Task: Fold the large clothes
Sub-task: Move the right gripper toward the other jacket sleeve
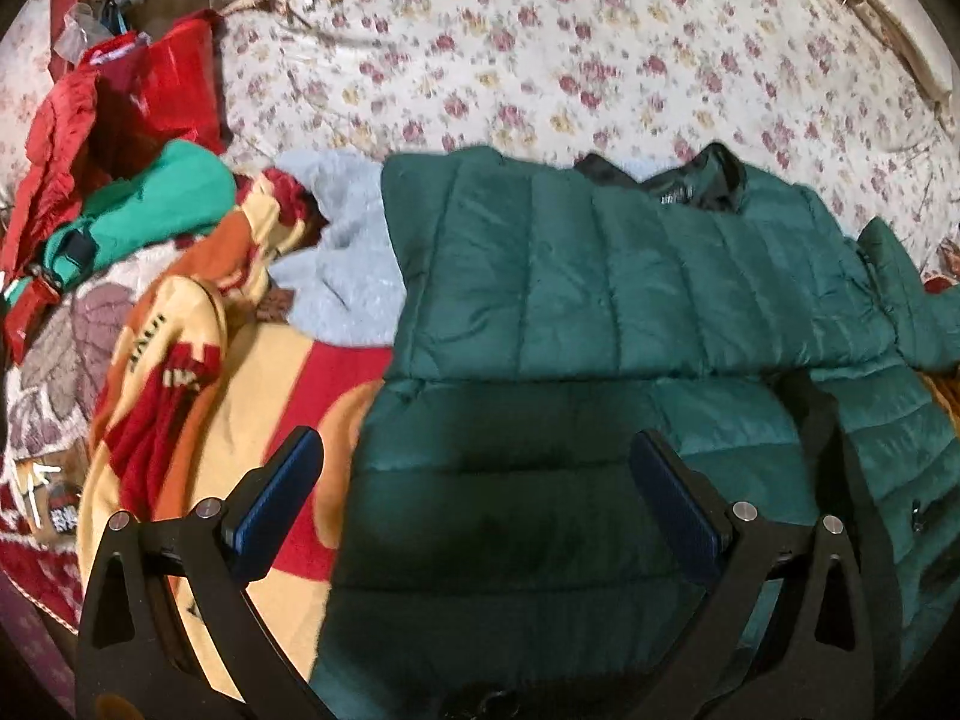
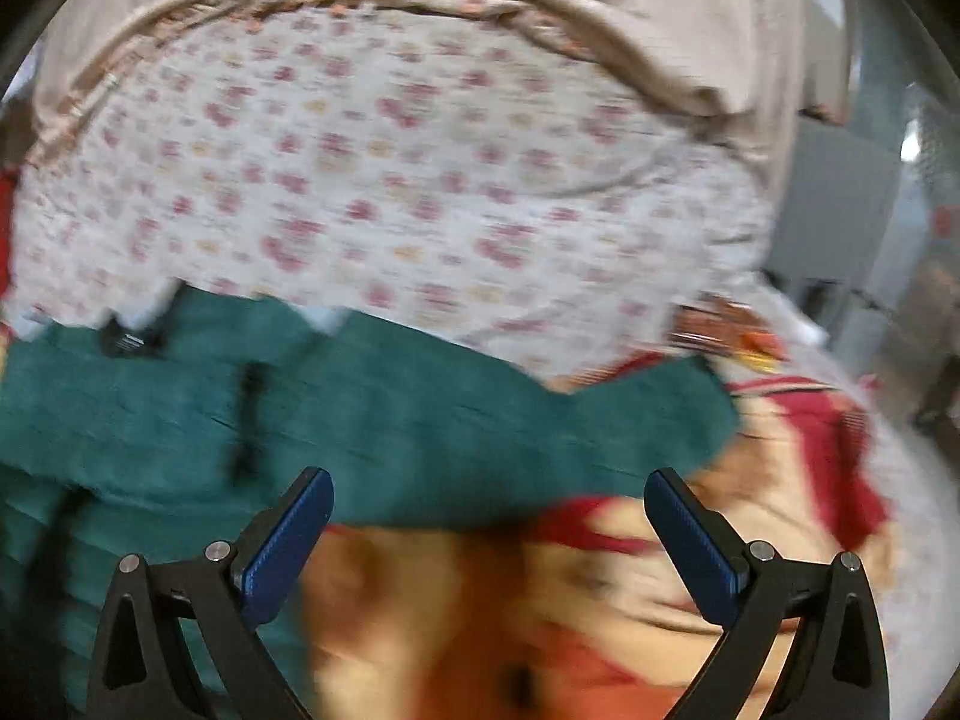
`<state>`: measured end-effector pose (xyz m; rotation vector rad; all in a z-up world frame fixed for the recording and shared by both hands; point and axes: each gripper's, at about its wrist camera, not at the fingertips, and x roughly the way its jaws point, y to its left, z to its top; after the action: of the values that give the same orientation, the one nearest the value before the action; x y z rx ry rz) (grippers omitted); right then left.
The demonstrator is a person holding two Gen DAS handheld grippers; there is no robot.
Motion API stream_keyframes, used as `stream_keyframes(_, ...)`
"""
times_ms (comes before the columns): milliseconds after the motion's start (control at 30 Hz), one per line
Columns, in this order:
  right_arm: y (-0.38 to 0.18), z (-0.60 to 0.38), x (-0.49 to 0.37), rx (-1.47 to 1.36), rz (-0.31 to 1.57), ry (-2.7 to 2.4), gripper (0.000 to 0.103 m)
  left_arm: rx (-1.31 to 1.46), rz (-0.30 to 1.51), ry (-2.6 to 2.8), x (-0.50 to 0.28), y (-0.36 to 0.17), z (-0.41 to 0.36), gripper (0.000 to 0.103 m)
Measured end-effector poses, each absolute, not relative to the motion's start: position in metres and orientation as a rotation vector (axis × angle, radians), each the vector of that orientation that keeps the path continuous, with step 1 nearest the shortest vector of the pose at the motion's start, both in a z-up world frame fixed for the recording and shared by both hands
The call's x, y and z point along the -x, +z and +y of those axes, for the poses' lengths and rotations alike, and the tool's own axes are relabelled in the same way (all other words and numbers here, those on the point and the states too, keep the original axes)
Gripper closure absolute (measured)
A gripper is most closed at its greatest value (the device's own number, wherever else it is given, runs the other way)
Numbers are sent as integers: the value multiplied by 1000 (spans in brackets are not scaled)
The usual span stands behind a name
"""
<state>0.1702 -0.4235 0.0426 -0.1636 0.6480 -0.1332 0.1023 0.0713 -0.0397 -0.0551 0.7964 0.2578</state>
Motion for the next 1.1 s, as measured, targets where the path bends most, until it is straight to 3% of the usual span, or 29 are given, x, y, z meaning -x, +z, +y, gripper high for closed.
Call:
stream_keyframes(333, 15, -517, -144, 47, 733, -310, 0, 51, 848, 243, -109, -53, 68, 1)
stream_keyframes(767, -3, -496, -165, 126, 826, -349, 0, 73, 856, 235, -109, -54, 70, 1)
stream_keyframes(1100, -4, -531, -158, -15, 842, -415, 0, 72, 855, 234, -109, -54, 70, 1)
